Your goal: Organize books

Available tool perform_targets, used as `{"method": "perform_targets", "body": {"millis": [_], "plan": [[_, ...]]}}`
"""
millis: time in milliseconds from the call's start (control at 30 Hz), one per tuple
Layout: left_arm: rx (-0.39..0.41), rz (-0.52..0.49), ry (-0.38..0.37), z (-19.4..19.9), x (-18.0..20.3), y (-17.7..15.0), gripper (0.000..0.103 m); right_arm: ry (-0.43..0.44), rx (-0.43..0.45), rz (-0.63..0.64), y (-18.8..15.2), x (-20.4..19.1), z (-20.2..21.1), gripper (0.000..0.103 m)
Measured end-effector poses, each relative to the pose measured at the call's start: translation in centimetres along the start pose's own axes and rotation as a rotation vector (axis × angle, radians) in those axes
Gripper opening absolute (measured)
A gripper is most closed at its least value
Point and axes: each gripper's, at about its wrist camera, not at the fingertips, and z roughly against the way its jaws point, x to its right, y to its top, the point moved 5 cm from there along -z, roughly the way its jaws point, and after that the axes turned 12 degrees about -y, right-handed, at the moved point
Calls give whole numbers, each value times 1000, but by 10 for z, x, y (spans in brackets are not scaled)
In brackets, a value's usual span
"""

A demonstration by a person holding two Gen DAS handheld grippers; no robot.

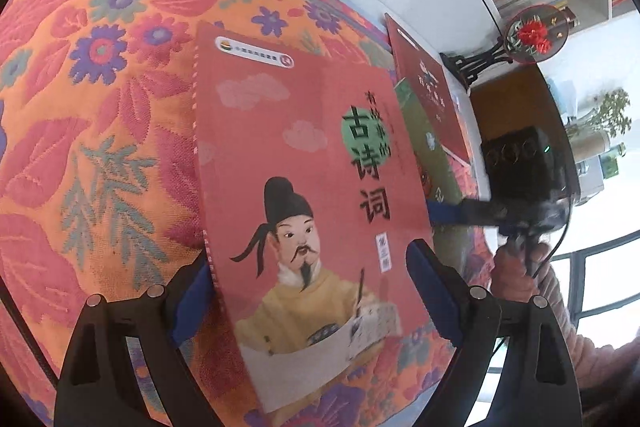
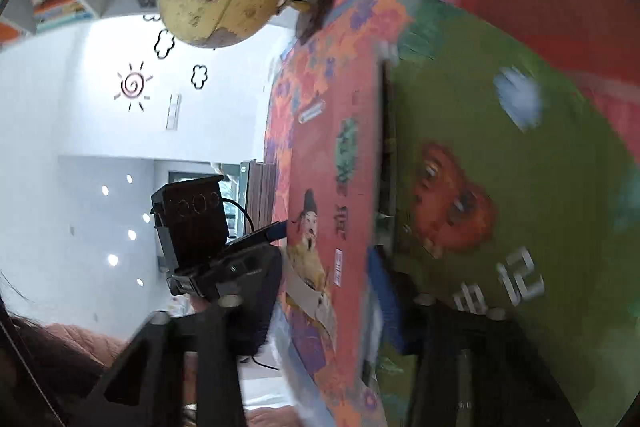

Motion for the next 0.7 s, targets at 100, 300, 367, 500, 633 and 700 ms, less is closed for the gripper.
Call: {"method": "perform_targets", "body": {"millis": [100,300,367,500,633,700], "plan": [[-5,21,9,2,-2,1,78,25,-3,-24,-8,2,1,24],[-79,64,143,7,-11,4,36,-97,-16,56,-16,-16,-21,15],[-82,71,168,9,-12,4,30,-173,3,90,-17,-23,-25,9],[-60,51,149,17,-5,2,23,-287,49,163,-26,-39,-20,7],[-48,2,184,33,11,-1,23,-283,68,205,-35,-59,-11,7],[-38,-16,181,42,20,-1,24,-289,88,233,-38,-70,-6,7]]}}
